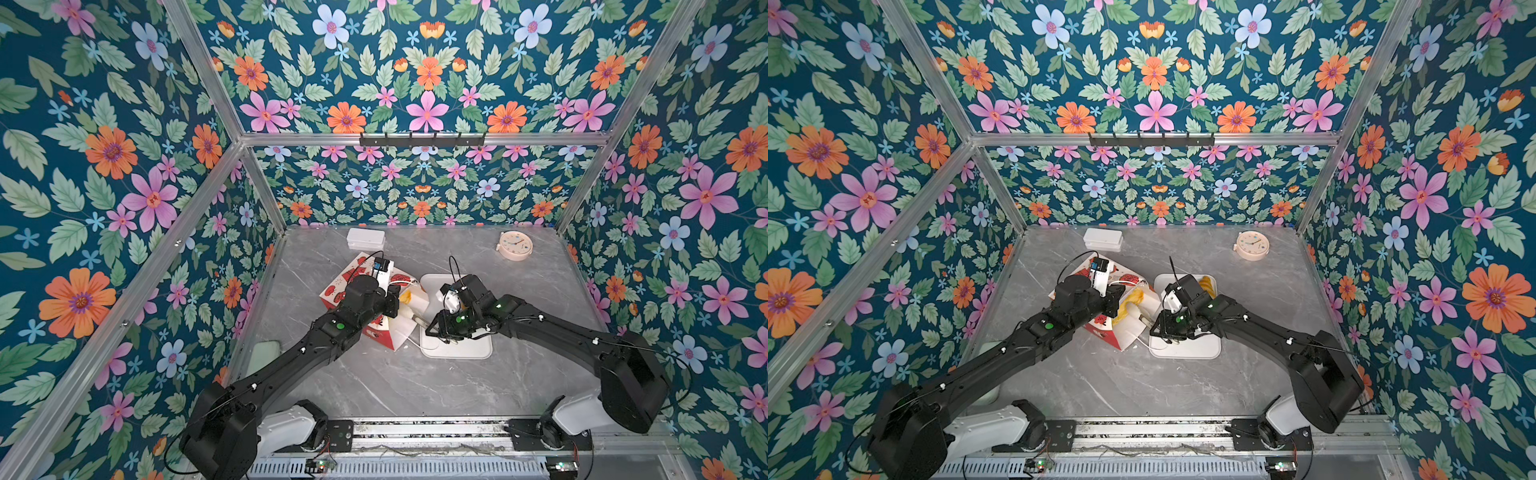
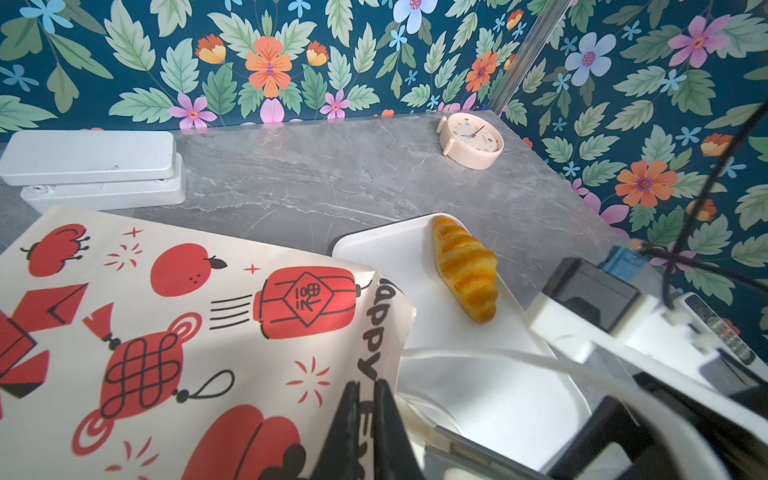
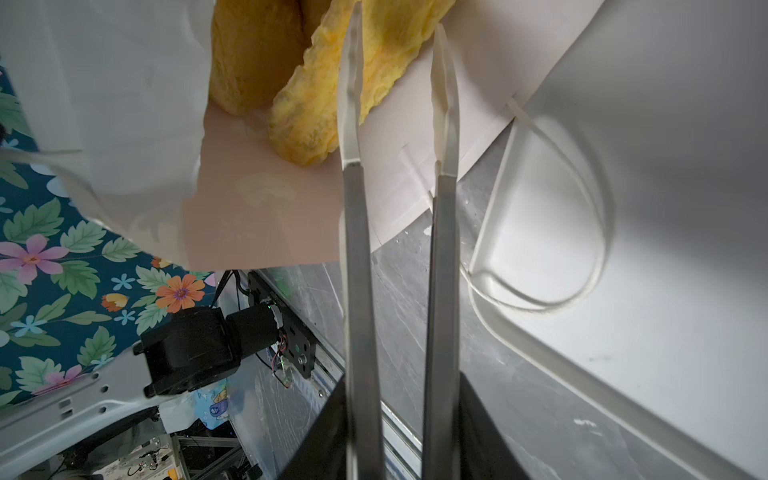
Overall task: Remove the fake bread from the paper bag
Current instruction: 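Insert the tongs into the bag opening and pinch a long yellow bread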
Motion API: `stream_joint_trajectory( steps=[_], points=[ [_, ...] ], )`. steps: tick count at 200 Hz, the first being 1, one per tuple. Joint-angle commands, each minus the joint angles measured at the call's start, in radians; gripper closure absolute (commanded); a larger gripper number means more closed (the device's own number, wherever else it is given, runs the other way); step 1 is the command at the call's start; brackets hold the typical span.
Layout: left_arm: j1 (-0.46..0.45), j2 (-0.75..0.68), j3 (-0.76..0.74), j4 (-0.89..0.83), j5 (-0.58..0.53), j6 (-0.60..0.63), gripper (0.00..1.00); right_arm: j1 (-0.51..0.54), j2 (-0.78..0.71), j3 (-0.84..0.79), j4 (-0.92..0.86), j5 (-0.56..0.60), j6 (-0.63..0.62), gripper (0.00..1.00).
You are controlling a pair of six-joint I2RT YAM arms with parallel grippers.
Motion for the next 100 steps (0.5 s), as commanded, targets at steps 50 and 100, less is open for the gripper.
stream_joint_trajectory(
  steps=[50,100],
  points=[
    [0.001,0.009,0.015,0.023,0.006,0.001,0.9,0.001,0.011,-0.042,0.15,-0.026,0.054,0.6],
    [0.0,0.014,0.02,0.026,0.008,0.002,0.9,0.011,-0.008,-0.08,0.173,-0.031,0.096,0.59]
  ],
)
